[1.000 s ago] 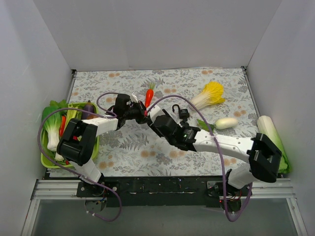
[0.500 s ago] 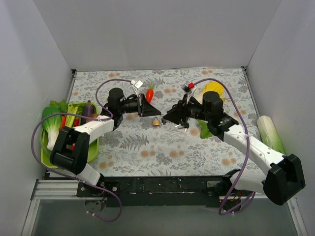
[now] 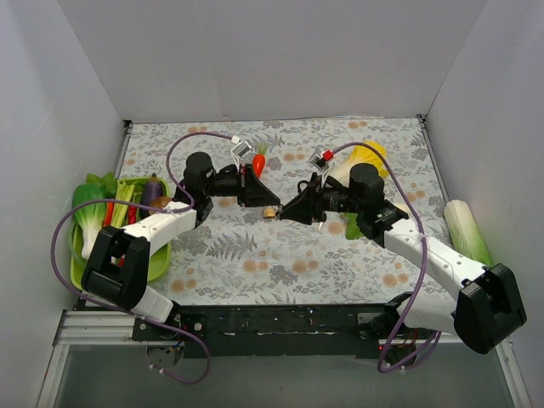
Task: Unlock with the key
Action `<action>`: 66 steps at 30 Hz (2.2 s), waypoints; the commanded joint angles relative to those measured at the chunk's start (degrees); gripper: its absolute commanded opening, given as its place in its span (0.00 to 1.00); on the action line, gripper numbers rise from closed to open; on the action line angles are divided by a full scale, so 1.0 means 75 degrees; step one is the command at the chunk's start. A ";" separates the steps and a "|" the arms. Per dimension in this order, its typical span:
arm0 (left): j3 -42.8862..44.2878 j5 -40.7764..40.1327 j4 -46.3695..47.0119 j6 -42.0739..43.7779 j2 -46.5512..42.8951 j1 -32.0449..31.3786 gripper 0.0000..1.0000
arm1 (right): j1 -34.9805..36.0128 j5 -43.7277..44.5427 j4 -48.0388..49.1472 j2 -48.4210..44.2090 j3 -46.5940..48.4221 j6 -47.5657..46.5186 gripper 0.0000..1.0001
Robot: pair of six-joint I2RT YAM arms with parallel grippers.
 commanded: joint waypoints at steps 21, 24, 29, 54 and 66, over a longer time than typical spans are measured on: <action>0.0253 -0.0106 -0.0803 0.1039 -0.0638 -0.0267 0.00 | 0.0019 0.1399 -0.1110 -0.0445 0.0383 -0.0492 0.47; 0.0276 -0.0083 -0.0826 0.1051 -0.0615 -0.0314 0.00 | 0.0264 0.1386 -0.0828 -0.0340 0.0452 -0.0351 0.47; 0.0276 -0.0130 -0.0931 0.1168 -0.0650 -0.0349 0.00 | 0.0640 0.1351 -0.0501 -0.0199 0.0523 -0.0316 0.45; 0.0429 -0.0037 -0.1587 0.1813 -0.0873 -0.0361 0.00 | 0.0629 0.1141 0.0062 -0.0316 -0.0168 0.0199 0.01; 0.0429 0.0643 -0.1002 0.1263 -0.0685 -0.0361 0.28 | 0.0535 0.0062 0.1352 -0.0434 -0.0684 0.1102 0.01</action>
